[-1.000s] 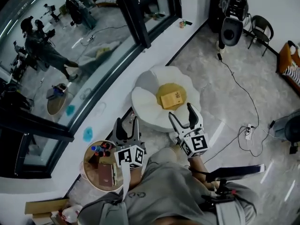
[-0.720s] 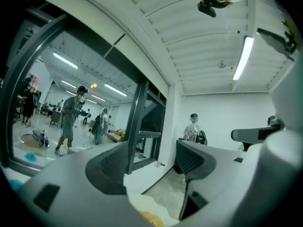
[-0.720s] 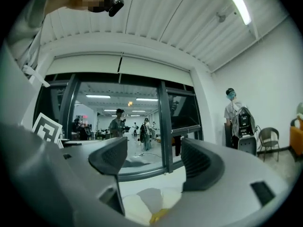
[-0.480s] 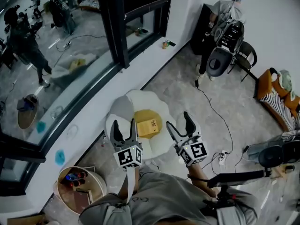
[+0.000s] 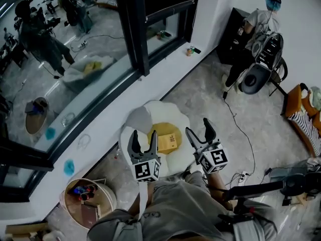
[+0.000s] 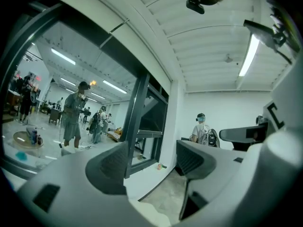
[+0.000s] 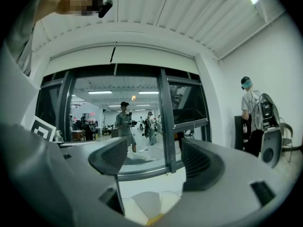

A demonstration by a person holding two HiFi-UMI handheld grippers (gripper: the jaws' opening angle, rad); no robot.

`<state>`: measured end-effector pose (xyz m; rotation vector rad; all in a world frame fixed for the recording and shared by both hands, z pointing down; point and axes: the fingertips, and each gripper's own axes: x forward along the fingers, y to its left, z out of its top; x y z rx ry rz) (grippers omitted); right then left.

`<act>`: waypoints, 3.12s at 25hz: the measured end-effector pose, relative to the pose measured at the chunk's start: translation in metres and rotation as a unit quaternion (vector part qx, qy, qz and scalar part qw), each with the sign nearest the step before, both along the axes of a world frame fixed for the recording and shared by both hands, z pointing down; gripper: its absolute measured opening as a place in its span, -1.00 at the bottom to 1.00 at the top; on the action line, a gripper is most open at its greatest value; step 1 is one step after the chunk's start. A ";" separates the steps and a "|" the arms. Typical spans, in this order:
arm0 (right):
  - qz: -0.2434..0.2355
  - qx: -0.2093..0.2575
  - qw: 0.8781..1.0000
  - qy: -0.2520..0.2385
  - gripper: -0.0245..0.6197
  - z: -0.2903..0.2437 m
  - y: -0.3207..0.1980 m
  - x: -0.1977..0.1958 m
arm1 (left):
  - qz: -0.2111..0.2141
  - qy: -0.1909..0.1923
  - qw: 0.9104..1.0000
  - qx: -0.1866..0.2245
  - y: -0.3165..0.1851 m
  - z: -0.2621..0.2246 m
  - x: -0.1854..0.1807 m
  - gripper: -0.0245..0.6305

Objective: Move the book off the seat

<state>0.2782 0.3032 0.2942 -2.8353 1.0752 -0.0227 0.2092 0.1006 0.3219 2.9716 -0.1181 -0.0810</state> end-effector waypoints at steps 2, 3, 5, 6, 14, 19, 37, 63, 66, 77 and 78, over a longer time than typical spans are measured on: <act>-0.023 0.006 1.000 -0.001 0.21 0.001 -0.011 0.012 | -0.020 0.000 1.000 0.000 -0.008 -0.003 0.002 0.07; -0.036 0.011 0.999 0.001 0.21 -0.002 -0.018 0.018 | -0.032 0.001 0.999 0.002 -0.013 -0.006 0.003 0.07; -0.063 0.022 0.998 0.004 0.21 -0.008 -0.033 0.027 | -0.062 0.004 0.998 0.006 -0.024 -0.012 0.004 0.07; -0.077 0.026 0.997 0.004 0.21 -0.009 -0.041 0.033 | -0.079 0.004 0.997 0.008 -0.031 -0.015 0.004 0.07; -0.167 0.055 0.984 0.007 0.21 -0.004 -0.091 0.092 | -0.182 -0.031 0.982 0.035 -0.055 -0.023 0.009 0.07; -0.197 0.070 0.978 -0.015 0.21 0.012 -0.093 0.141 | -0.201 -0.054 0.977 0.052 -0.042 -0.027 0.052 0.07; -0.230 0.058 0.971 0.018 0.21 -0.021 -0.165 0.184 | -0.189 0.016 0.981 0.036 -0.084 -0.067 0.115 0.07; -0.147 0.014 0.989 0.023 0.21 -0.003 -0.137 0.193 | -0.164 -0.010 0.986 0.013 -0.097 -0.029 0.131 0.07; -0.153 0.017 0.988 0.012 0.21 0.030 -0.142 0.201 | -0.163 -0.030 0.986 0.012 -0.102 -0.005 0.141 0.07; -0.131 -0.072 0.987 -0.058 0.21 0.207 -0.150 0.240 | -0.109 -0.153 0.982 -0.004 -0.099 0.185 0.201 0.08; -0.130 -0.081 0.986 -0.067 0.21 0.229 -0.149 0.243 | -0.106 -0.163 0.981 -0.005 -0.099 0.205 0.206 0.08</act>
